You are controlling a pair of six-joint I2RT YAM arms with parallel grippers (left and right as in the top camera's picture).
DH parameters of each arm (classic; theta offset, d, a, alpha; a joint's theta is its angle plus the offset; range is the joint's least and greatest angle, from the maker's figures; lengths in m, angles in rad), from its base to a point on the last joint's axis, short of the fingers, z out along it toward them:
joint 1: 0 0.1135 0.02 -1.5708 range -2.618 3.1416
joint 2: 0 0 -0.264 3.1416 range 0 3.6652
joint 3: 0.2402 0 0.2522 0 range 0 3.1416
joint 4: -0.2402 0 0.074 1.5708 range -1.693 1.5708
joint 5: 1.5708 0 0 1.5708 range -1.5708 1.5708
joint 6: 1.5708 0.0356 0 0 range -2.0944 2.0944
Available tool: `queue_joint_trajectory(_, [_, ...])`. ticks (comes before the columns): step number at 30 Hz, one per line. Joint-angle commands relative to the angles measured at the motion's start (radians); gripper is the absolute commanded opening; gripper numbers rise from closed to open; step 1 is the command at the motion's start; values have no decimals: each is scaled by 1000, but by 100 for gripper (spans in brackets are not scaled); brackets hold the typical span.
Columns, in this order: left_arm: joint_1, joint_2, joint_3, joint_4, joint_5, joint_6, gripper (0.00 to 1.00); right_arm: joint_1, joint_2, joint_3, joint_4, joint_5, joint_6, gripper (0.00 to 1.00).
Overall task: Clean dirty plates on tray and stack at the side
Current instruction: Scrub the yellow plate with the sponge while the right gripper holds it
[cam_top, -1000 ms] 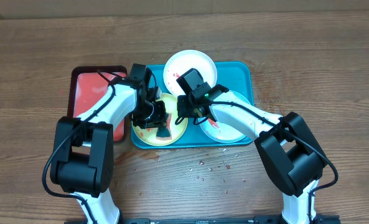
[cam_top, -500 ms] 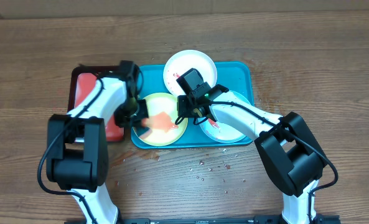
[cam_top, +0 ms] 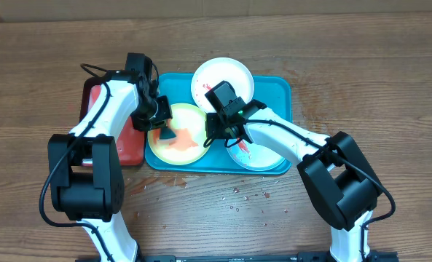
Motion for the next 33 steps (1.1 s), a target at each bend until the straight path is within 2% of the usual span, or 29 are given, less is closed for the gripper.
queue_joint_trajectory(1, [-36, 11, 16, 24, 112, 37, 4, -6, 13, 1, 2, 16, -6, 16])
queue_joint_trajectory(6, [-85, 12, -10, 85, 97, 37, 4, -6, 13, 1, 5, 17, -6, 16])
queue_joint_trajectory(15, [-101, 12, -69, 147, -66, 33, 4, -6, 13, 1, 3, 17, -6, 16])
queue_joint_trajectory(22, [-102, 13, -178, 264, -81, 29, 4, -6, 13, 1, 1, 17, -6, 16])
queue_joint_trajectory(27, [-93, 13, -180, 219, -212, 29, 4, -6, 13, 2, -19, 17, -6, 13])
queue_joint_trajectory(33, [-71, 5, -108, 77, -322, 6, 4, -6, 13, 2, -26, 17, -6, 11])
